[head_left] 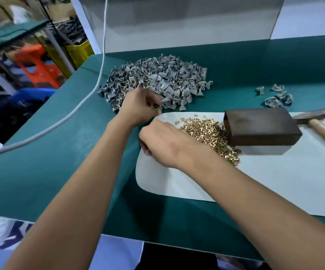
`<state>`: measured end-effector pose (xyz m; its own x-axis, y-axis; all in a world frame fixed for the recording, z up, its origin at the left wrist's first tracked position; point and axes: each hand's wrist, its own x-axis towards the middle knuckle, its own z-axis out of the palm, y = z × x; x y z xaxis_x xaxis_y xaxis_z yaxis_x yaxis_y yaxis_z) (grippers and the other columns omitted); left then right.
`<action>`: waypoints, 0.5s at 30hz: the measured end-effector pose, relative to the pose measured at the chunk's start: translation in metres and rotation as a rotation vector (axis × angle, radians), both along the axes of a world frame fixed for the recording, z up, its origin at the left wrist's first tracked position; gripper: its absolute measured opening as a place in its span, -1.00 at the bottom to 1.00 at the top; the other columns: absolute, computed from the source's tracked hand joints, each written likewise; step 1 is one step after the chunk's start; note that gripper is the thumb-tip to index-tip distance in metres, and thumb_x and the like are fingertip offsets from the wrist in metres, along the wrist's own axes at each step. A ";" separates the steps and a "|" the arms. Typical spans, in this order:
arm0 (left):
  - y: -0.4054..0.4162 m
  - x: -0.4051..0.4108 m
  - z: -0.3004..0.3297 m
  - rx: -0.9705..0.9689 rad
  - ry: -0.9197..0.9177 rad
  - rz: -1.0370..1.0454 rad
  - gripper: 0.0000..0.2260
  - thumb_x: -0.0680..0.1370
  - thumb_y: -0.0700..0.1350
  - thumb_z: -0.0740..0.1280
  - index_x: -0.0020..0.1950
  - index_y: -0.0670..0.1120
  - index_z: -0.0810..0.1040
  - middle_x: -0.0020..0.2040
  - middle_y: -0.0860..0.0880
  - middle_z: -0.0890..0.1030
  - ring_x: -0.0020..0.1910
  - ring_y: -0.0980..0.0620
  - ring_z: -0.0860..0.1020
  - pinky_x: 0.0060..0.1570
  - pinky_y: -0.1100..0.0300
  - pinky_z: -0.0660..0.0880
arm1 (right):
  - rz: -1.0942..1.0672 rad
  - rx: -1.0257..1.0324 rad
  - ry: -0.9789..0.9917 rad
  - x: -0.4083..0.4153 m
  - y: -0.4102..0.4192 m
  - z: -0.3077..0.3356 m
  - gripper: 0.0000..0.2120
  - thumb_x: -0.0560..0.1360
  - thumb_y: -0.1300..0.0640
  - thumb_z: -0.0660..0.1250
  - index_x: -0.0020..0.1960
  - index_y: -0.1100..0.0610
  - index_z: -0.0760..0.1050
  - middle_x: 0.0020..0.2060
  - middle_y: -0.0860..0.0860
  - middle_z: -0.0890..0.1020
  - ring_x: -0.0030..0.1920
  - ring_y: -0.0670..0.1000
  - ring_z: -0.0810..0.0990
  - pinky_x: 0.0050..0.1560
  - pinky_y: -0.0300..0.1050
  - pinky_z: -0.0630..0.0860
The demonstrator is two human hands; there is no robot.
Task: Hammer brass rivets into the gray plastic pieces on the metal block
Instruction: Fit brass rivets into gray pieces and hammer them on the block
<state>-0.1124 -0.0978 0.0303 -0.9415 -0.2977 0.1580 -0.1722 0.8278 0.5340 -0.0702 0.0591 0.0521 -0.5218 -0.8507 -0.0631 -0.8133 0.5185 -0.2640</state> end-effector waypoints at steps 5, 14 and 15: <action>0.006 -0.007 -0.010 -0.006 0.022 -0.073 -0.79 0.42 -0.24 0.57 0.03 -0.11 0.73 -0.04 -0.05 0.69 -0.13 0.08 0.58 -0.05 0.22 0.53 | -0.005 0.068 0.058 -0.005 0.002 0.001 -0.79 0.39 0.44 0.24 -0.17 0.16 0.49 -0.31 0.07 0.42 -0.27 0.14 0.47 -0.28 -0.10 0.42; 0.030 -0.031 -0.002 -0.108 0.068 -0.154 -0.78 0.41 -0.13 0.58 0.02 -0.05 0.66 -0.05 -0.06 0.67 -0.07 -0.04 0.61 0.02 0.03 0.56 | -0.024 0.008 0.119 -0.020 0.022 0.005 -0.82 0.58 0.24 0.34 -0.16 0.14 0.40 -0.25 0.09 0.45 -0.16 0.23 0.48 -0.21 -0.07 0.41; 0.032 -0.034 -0.001 -0.147 0.057 -0.181 -0.77 0.43 -0.13 0.57 0.06 -0.01 0.67 0.00 -0.06 0.65 -0.01 -0.05 0.59 0.07 0.04 0.54 | -0.029 -0.024 0.097 -0.022 0.027 0.006 -0.91 0.59 0.20 0.35 -0.08 0.14 0.47 -0.17 0.11 0.51 -0.09 0.24 0.53 -0.17 -0.05 0.46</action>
<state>-0.1463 -0.0662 0.0295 -0.9657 -0.0952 0.2415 0.0127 0.9118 0.4105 -0.0924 0.0858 0.0579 -0.5492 -0.8357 0.0087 -0.8203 0.5370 -0.1972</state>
